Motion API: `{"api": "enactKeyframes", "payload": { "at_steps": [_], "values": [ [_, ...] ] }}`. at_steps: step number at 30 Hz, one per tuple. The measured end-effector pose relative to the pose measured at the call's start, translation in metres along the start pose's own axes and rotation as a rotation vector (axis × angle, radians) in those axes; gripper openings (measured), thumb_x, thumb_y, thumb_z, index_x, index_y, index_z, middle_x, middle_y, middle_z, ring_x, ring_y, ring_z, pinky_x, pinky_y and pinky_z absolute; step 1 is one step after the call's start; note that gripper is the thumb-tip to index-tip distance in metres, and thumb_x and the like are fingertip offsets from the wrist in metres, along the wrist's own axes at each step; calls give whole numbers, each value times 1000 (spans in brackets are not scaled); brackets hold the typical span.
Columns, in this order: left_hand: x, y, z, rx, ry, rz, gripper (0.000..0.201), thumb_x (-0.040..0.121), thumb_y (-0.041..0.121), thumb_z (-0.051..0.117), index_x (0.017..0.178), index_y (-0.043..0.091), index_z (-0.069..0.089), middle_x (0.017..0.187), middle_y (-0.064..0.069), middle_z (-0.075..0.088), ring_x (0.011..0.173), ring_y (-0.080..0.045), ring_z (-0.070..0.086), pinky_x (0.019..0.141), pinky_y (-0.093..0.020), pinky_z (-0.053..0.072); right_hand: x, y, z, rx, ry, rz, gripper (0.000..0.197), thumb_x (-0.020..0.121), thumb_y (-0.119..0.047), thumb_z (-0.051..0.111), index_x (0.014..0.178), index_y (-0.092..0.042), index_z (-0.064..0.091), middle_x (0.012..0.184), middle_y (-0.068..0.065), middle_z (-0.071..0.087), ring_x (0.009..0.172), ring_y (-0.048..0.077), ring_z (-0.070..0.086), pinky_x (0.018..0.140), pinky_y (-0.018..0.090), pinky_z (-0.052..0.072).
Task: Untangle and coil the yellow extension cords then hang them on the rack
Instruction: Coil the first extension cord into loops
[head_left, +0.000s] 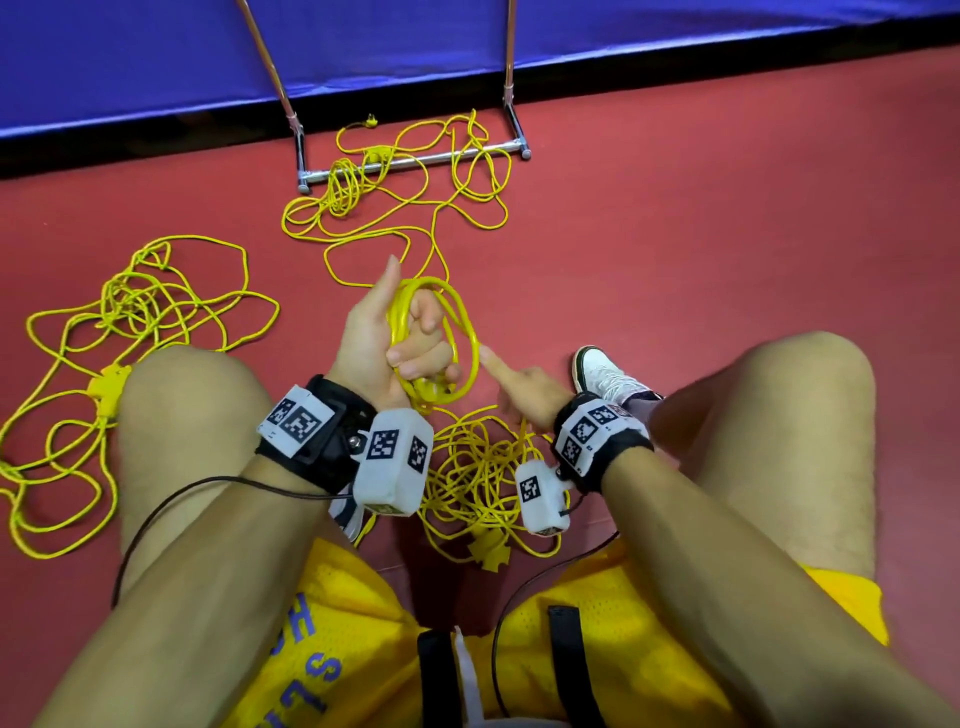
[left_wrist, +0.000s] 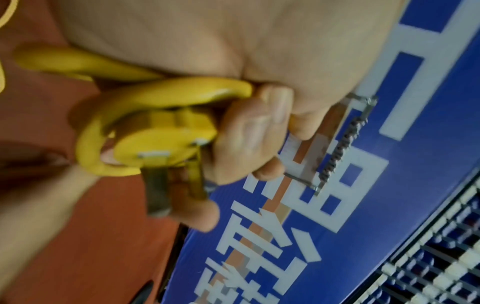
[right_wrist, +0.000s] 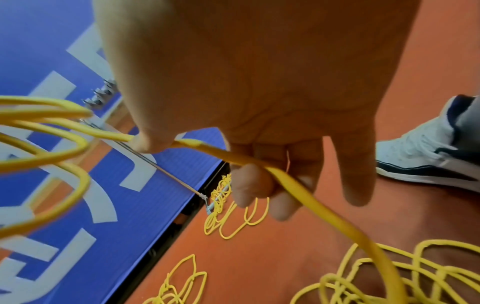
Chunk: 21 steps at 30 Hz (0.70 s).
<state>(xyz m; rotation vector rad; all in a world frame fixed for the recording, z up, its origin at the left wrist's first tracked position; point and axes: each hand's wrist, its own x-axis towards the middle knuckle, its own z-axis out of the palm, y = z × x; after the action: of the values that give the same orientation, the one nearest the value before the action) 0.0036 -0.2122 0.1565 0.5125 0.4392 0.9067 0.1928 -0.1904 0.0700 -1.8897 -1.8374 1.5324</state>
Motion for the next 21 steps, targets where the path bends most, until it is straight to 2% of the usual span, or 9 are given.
{"api": "enactKeyframes", "payload": {
  "at_steps": [4, 6, 8, 10, 12, 14, 15, 17, 21],
  "values": [
    [-1, 8, -7, -69, 75, 159, 80, 100, 63, 17, 61, 9, 62, 31, 4, 36, 31, -10, 38, 62, -31, 53, 8, 14, 11, -25, -68, 56, 99, 81, -86, 35, 90, 6, 71, 68, 13, 65, 64, 24, 60, 76, 37, 47],
    [-5, 16, -14, -108, 102, 239, 79, 100, 63, 20, 61, 8, 62, 32, 4, 36, 32, -10, 38, 63, -32, 53, 14, 25, 17, -138, -97, 103, 81, 87, -74, 46, 98, 2, 70, 85, 16, 70, 75, 24, 62, 73, 33, 45],
    [-8, 22, -17, -125, 150, 302, 77, 100, 62, 23, 61, 9, 64, 32, 4, 35, 33, -11, 38, 65, -31, 53, 16, 32, 20, -225, -90, 131, 65, 91, -65, 49, 105, -4, 64, 108, 20, 70, 89, 27, 63, 77, 32, 44],
    [-9, 24, -17, -121, 289, 367, 73, 101, 59, 26, 58, 11, 62, 32, 5, 30, 33, -11, 35, 64, -29, 52, 16, 30, 21, -222, -89, 119, 61, 94, -61, 50, 110, -4, 60, 113, 19, 68, 100, 30, 65, 81, 33, 46],
    [-6, 25, -12, -127, 464, 438, 59, 101, 54, 37, 63, 13, 57, 34, 5, 25, 34, -12, 30, 62, -29, 49, 12, 21, 19, -156, -57, 26, 47, 97, -52, 51, 109, -7, 53, 106, 15, 66, 90, 30, 66, 69, 28, 46],
    [-2, 25, -7, -111, 608, 498, 40, 99, 44, 47, 72, 15, 52, 38, 5, 22, 37, -13, 27, 61, -28, 48, 2, 10, 17, -42, 5, -75, 34, 100, -45, 48, 104, -13, 41, 83, 7, 58, 61, 26, 60, 52, 27, 43],
    [-1, 26, -5, -91, 649, 521, 32, 98, 39, 50, 75, 16, 50, 39, 4, 22, 38, -13, 27, 61, -28, 47, -1, 6, 17, -2, 45, -128, 30, 101, -43, 46, 103, -14, 37, 74, 3, 53, 54, 23, 55, 54, 29, 41],
    [2, 25, -4, -45, 684, 553, 22, 96, 29, 54, 79, 18, 48, 42, 3, 26, 41, -15, 31, 62, -30, 48, -5, 2, 18, 17, 87, -235, 19, 103, -33, 42, 101, -16, 35, 68, -1, 47, 58, 18, 47, 65, 33, 36],
    [7, 24, -12, 61, 734, 604, 20, 81, 18, 65, 84, 18, 45, 47, 1, 34, 43, -17, 37, 63, -33, 44, -11, -4, 16, -122, 43, -373, 8, 97, -23, 39, 92, -19, 44, 67, -4, 51, 69, 26, 51, 70, 37, 41]
  ]
}}
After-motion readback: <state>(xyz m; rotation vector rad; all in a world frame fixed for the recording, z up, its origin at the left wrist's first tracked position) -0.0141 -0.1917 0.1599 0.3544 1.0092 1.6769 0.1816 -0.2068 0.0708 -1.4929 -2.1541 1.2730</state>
